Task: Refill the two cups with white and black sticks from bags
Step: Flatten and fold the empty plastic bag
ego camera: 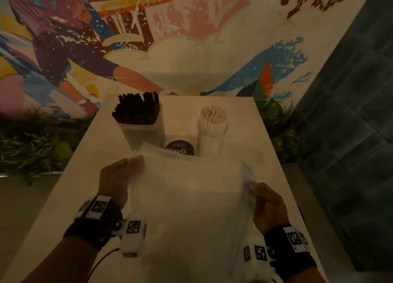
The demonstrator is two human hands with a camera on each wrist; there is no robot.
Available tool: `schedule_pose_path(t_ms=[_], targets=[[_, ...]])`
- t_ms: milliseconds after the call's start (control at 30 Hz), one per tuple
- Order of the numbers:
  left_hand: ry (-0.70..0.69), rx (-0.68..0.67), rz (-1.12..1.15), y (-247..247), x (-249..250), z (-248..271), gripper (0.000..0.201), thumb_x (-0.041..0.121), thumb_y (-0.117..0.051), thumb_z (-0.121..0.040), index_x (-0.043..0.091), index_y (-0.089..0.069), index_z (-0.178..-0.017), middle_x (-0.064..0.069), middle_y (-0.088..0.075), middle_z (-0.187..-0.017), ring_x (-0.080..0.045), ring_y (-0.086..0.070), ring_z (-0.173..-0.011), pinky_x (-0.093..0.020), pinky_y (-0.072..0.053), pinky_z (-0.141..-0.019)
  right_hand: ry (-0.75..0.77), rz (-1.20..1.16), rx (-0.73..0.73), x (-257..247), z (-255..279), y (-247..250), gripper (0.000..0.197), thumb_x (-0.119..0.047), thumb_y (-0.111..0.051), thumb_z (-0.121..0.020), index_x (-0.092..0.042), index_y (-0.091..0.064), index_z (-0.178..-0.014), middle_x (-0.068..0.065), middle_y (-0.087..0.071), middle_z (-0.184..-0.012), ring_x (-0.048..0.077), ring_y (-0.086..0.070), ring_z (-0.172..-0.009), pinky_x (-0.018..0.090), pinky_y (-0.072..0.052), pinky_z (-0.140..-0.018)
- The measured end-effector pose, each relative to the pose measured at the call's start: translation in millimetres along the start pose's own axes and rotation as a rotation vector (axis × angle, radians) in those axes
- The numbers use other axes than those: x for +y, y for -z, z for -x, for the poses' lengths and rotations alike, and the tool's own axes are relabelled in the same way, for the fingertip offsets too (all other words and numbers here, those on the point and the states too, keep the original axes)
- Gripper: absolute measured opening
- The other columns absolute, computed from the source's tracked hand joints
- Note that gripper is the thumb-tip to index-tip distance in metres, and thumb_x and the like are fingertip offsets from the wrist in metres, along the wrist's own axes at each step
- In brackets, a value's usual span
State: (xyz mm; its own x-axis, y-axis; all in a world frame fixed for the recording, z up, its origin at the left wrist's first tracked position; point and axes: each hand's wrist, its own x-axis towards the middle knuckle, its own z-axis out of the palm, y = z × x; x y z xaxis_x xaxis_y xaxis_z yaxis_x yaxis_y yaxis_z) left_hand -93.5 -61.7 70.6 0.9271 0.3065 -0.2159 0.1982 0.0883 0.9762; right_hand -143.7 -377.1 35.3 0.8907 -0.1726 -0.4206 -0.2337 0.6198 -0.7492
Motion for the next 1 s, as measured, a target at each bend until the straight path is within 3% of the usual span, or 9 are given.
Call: schedule_pose_path(t_ms=[67,167,267,367,467,567,667,867,1000], targets=[[-0.047,0.066,-0.002,-2,8,4,0.012,0.021,-0.073,-0.079,0.016,-0.073,-0.068,-0.007,-0.070,-0.073,-0.030,-0.064,-0.076,-0.043,-0.053,-0.076,-0.016,0.018,0.084,8,5,1,0.015,-0.007,-0.071,-0.060,-0.012,-0.062,-0.049,0.003,-0.057,-0.058,0.025,-0.051,-0.072,0.034,-0.042,-0.072],[-0.226,0.098,-0.193,-7,30,9,0.019,0.027,-0.072,-0.081,0.020,-0.069,-0.063,-0.002,-0.067,-0.065,-0.020,-0.061,-0.066,-0.033,-0.048,-0.064,0.001,0.323,0.244,14,6,-1,0.006,0.000,-0.067,-0.077,-0.005,-0.066,-0.080,0.010,-0.066,-0.085,0.033,-0.058,-0.092,0.036,-0.047,-0.075],[-0.485,-0.056,-0.483,-11,66,14,0.017,0.030,-0.072,-0.078,0.017,-0.071,-0.068,0.001,-0.068,-0.061,-0.009,-0.061,-0.059,-0.019,-0.048,-0.056,0.309,0.730,0.304,-25,9,-26,0.031,-0.008,-0.075,-0.075,-0.025,-0.058,-0.095,-0.001,-0.061,-0.105,0.024,-0.057,-0.103,0.040,-0.047,-0.086],[-0.628,-0.230,-0.560,-24,97,29,0.029,0.044,-0.069,-0.068,0.015,-0.069,-0.061,0.004,-0.065,-0.054,-0.010,-0.059,-0.054,-0.017,-0.044,-0.049,0.646,0.922,-0.126,-71,34,-96,0.039,-0.030,-0.080,-0.070,-0.038,-0.055,-0.099,-0.019,-0.054,-0.117,0.003,-0.050,-0.113,0.029,-0.041,-0.097],[-0.763,-0.369,-0.509,-29,120,42,0.033,0.052,-0.073,-0.069,0.032,-0.053,-0.052,0.016,-0.053,-0.046,0.000,-0.048,-0.044,-0.008,-0.033,-0.046,0.652,1.239,-0.533,-74,44,-167,0.045,-0.049,-0.081,-0.060,-0.038,-0.059,-0.098,-0.017,-0.049,-0.131,-0.002,-0.042,-0.122,0.019,-0.033,-0.100],[-0.866,-0.433,-0.539,-13,138,44,0.024,0.052,-0.065,-0.071,0.032,-0.056,-0.062,0.016,-0.051,-0.049,0.002,-0.049,-0.050,-0.006,-0.034,-0.047,0.541,1.047,-0.655,-59,42,-201,0.021,-0.031,-0.077,-0.074,-0.015,-0.065,-0.082,0.005,-0.067,-0.089,0.007,-0.058,-0.081,0.028,-0.049,-0.073],[-0.832,-0.574,-0.717,17,147,33,0.035,0.062,-0.073,-0.054,0.043,-0.053,-0.076,0.030,-0.059,-0.080,0.006,-0.056,-0.069,-0.005,-0.040,-0.059,0.504,0.799,-0.626,-49,39,-206,0.016,0.000,-0.074,-0.073,-0.008,-0.060,-0.069,0.000,-0.060,-0.064,0.011,-0.055,-0.062,0.026,-0.050,-0.059],[-0.600,-0.763,-0.980,73,134,-1,0.055,0.060,-0.082,-0.045,0.040,-0.060,-0.091,0.027,-0.058,-0.103,0.005,-0.055,-0.095,-0.007,-0.039,-0.077,0.412,0.547,-0.413,-39,30,-193,0.029,-0.007,-0.081,-0.059,-0.011,-0.054,-0.068,0.009,-0.060,-0.071,0.021,-0.057,-0.067,0.031,-0.052,-0.058],[-0.613,-0.744,-0.992,81,117,-16,0.045,0.062,-0.073,-0.047,0.044,-0.062,-0.086,0.024,-0.058,-0.103,0.004,-0.053,-0.098,-0.014,-0.037,-0.083,0.376,0.443,-0.420,-36,25,-184,0.024,-0.004,-0.075,-0.065,-0.008,-0.052,-0.072,0.032,-0.057,-0.094,0.033,-0.062,-0.091,0.037,-0.051,-0.072]])
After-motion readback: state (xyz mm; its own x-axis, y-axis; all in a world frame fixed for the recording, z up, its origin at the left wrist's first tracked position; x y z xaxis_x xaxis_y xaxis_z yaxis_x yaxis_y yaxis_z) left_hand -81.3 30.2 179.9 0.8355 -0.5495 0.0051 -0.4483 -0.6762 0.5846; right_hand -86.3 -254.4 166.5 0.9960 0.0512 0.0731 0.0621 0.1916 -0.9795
